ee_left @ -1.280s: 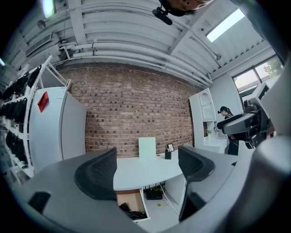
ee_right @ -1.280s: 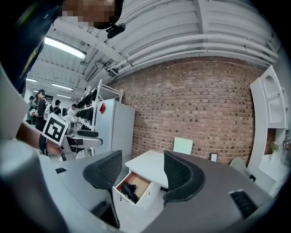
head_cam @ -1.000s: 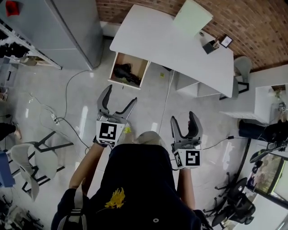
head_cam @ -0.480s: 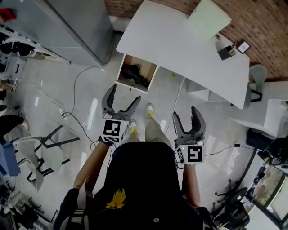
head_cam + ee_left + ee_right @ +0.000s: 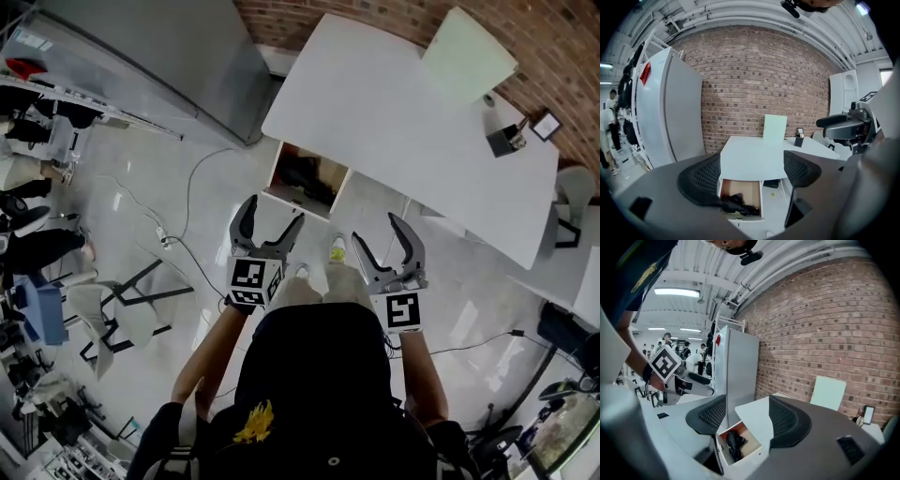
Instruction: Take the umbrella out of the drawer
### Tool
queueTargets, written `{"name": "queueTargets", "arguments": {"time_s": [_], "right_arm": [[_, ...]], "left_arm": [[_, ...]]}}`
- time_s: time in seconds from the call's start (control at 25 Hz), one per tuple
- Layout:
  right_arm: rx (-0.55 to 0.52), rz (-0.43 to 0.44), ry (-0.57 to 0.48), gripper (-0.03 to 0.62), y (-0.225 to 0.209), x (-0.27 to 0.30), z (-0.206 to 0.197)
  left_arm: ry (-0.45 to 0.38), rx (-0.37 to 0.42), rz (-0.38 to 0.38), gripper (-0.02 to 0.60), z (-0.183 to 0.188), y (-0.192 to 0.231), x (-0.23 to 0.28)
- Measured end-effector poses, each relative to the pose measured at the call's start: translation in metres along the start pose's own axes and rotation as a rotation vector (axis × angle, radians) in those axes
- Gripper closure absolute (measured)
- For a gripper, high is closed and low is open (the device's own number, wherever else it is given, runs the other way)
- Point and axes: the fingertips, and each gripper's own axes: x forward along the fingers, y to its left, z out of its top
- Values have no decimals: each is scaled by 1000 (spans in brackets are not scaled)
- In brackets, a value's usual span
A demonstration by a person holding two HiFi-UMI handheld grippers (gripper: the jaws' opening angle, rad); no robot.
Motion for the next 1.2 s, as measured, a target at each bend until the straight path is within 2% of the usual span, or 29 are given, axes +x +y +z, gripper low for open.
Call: {"name": "queueTargets", "arguments": {"time_s": [0.24,0.44,0.56,0.68,0.92,1.2], "right_arm": [[72,73,26,286,-18,45,-27],[94,82,93,286,-8,69,-57],[161,64,167,286,-2,72,-84],[194,62,190,286,6,77,-101],[146,96,229,287,25,109,-122],[136,43,293,289,34,142,-161]], "left_arm": [[59,-102,70,147,-33,11,32],[111,-238,110,147,-68,40,50],[145,-312,126,149,-91,53,61],[164,-337,123,149,-113,64,77],[223,-386,128,150,-173,84,113],[255,-462,127,150,-247,104,176]]}}
